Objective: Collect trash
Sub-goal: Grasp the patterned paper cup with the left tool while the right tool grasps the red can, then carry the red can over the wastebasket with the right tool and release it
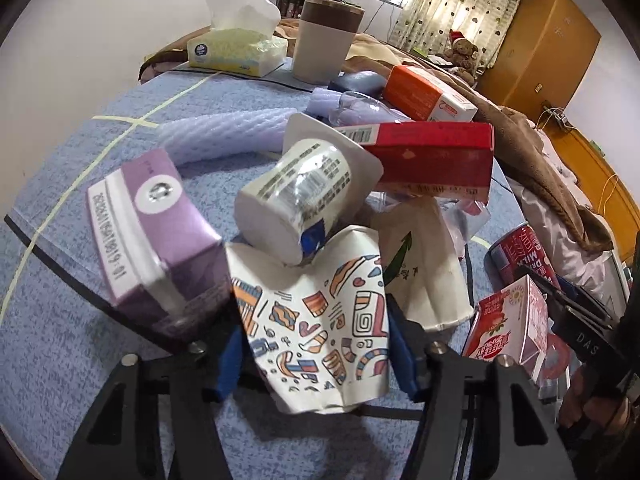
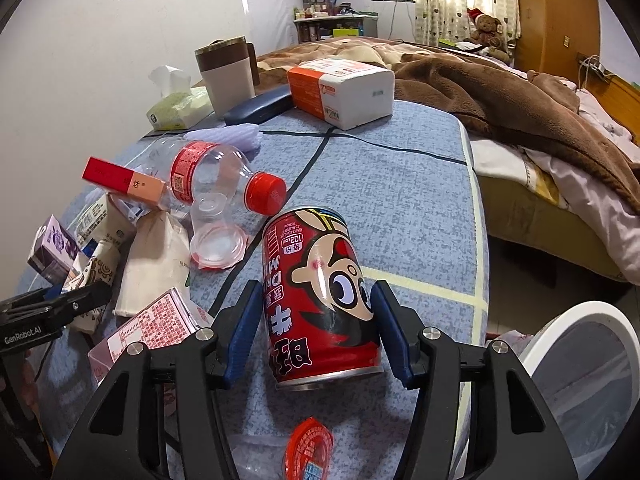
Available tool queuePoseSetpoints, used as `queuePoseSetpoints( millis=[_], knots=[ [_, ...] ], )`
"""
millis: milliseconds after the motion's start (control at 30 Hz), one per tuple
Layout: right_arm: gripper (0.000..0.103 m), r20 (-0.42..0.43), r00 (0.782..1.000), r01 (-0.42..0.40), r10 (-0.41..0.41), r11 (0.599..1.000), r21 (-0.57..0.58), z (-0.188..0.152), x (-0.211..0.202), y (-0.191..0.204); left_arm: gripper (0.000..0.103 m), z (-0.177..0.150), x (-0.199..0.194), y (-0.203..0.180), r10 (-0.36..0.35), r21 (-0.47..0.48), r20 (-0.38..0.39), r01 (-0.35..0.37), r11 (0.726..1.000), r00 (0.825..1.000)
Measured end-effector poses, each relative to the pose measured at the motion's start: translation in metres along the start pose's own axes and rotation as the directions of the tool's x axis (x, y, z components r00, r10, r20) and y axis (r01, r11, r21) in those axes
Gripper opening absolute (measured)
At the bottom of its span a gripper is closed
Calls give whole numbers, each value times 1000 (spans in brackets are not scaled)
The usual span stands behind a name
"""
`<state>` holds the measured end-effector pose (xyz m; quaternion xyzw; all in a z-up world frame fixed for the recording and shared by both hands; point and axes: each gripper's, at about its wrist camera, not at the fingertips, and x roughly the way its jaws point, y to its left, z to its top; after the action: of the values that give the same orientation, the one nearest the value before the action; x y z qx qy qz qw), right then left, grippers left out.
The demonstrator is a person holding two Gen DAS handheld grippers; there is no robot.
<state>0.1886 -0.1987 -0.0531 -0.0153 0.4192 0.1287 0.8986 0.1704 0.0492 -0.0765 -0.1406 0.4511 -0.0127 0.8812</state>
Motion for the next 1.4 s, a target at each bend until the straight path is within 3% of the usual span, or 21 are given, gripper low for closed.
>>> queuePoseSetpoints(
  millis=[233, 633, 1000, 1200, 1400],
  knots=[
    [56, 31, 1000, 5, -6, 1000, 18, -3, -9, 0, 60, -7, -11, 3, 16, 29, 26, -17, 999, 1000],
    [54, 95, 995, -21, 14, 998, 67, -10, -32, 0, 60, -21, -52, -2, -14, 71, 110, 7, 997, 994],
    [54, 216, 976, -50, 30, 995, 88, -11, -65, 4, 60, -23, -84, -15, -49, 103, 179, 31, 994, 983],
    [54, 264, 964, -53, 17, 990, 129, -13, -92, -9, 60, -18, -99, -43, -106, 188, 211, 66, 980, 972],
    [54, 290, 955, 9, -63, 983, 182, -24, -119, -31, 60, -16, -103, -90, -188, 299, 202, 122, 946, 961]
  ],
)
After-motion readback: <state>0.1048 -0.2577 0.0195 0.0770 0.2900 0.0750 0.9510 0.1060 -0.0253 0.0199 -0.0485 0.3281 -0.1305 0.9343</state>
